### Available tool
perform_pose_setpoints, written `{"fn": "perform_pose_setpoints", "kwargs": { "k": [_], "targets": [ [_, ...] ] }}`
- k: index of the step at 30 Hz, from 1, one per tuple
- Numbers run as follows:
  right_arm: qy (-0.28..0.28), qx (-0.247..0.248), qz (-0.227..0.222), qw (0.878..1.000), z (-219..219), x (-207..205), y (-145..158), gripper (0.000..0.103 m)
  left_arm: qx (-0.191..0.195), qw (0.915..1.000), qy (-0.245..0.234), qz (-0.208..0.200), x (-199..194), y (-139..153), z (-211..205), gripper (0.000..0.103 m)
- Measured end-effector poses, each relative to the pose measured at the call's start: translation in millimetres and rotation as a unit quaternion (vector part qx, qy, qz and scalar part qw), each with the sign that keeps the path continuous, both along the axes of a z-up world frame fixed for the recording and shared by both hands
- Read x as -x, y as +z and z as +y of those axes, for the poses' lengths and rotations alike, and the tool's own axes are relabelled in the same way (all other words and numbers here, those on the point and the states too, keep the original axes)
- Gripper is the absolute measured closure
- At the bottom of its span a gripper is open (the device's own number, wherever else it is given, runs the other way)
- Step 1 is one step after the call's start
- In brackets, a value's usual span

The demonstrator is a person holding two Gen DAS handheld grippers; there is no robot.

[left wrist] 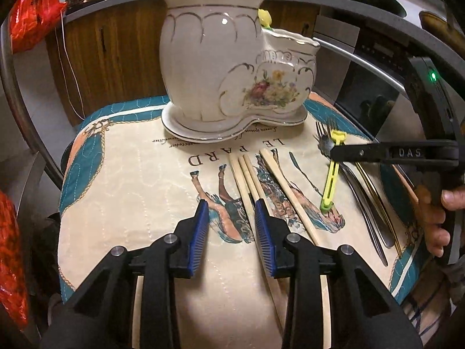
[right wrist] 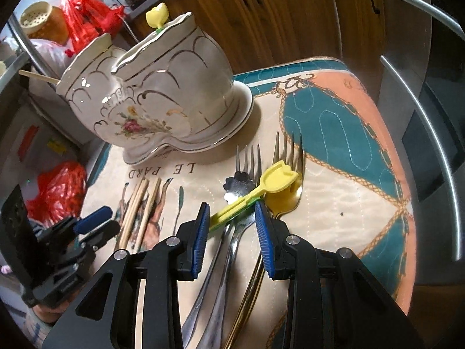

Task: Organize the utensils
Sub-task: 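Return the left tool to the chopsticks and grasp another wooden chopstick, then grasp the yellow spork with the right tool while the left tool holds the chopstick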

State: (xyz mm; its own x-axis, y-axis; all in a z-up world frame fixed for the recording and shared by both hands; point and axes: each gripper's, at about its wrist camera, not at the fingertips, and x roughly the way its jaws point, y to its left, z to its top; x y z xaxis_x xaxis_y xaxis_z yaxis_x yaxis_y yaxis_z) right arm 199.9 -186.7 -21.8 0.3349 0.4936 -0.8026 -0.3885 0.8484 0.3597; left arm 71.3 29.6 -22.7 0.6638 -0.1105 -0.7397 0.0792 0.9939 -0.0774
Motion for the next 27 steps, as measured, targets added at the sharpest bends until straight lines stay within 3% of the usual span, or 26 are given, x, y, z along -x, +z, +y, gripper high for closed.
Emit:
{"fn": "perform_pose_setpoints", "kwargs": {
  "k": [10,15,17,21,25,27],
  "targets": [
    [0.016,0.041,-0.026,0.999,15,0,6,0.073,-0.021,0.9996,-0.012,0.017,-4,-6,-7,0.073],
    [0.038,0.058,-0.035,0.997,22,3,9,0.081,-0.019,0.9994,-0.017,0.023,-5,-6,-8,0.093],
    [0.047,0.068,-0.035,0.996,24,2,10,0.081,-0.015,0.9994,-0.017,0.025,-3,-5,-6,0.096],
    [0.037,0.075,-0.023,0.996,22,-4,12,0.081,-0.001,0.9995,-0.006,0.030,-3,-5,5,0.097],
    [0.006,0.043,0.008,0.999,11,-13,7,0.068,-0.001,0.9994,0.000,0.034,-3,-4,11,0.097],
    [-0.008,0.024,0.019,1.000,7,-16,6,0.068,-0.007,0.9994,-0.003,0.035,-3,-4,10,0.097]
  ]
}}
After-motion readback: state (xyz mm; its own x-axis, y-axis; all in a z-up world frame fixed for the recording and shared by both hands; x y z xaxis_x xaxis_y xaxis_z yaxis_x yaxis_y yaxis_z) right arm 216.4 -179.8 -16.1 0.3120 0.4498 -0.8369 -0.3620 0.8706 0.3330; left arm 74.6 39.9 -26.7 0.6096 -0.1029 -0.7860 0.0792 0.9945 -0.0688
